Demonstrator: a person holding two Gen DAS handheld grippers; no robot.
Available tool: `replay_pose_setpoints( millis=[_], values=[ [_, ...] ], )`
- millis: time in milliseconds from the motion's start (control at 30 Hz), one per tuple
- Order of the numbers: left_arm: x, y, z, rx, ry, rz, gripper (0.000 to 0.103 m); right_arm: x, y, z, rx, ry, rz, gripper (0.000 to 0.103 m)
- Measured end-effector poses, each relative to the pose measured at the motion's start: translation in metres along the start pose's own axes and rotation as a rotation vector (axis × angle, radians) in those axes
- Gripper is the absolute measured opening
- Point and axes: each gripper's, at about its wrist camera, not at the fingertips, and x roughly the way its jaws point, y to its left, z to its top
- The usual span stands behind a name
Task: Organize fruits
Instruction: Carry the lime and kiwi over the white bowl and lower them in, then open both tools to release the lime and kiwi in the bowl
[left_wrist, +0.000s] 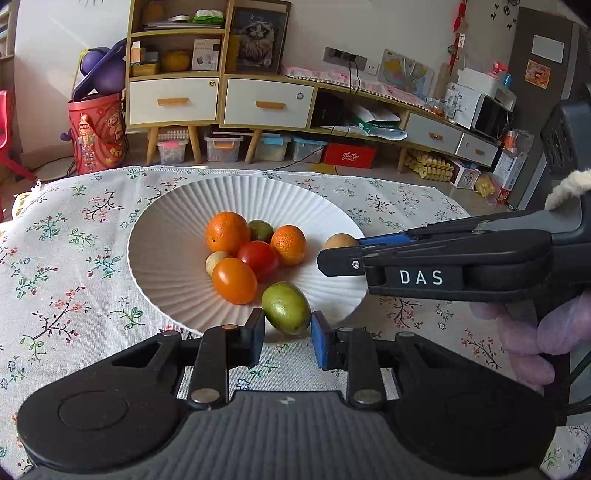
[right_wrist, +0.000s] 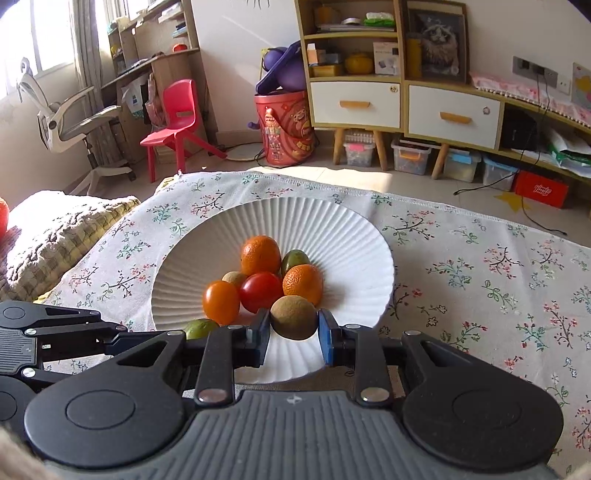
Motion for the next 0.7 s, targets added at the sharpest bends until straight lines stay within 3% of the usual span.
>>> replay_pose_setpoints(
  millis=[567, 700],
  values=[
    [0.02, 0.001, 0.011, -0.036, 0.026, 0.015, 0.011, 0.015, -0.014, 0.002, 0.074, 0.05, 0.023, 0.025],
    [0.019, -0.001, 0.011, -0.027, 0.02, 0.021, 0.012, 0.014, -0.015, 0.003, 0.085, 0.045, 0.023, 0.03]
  ],
)
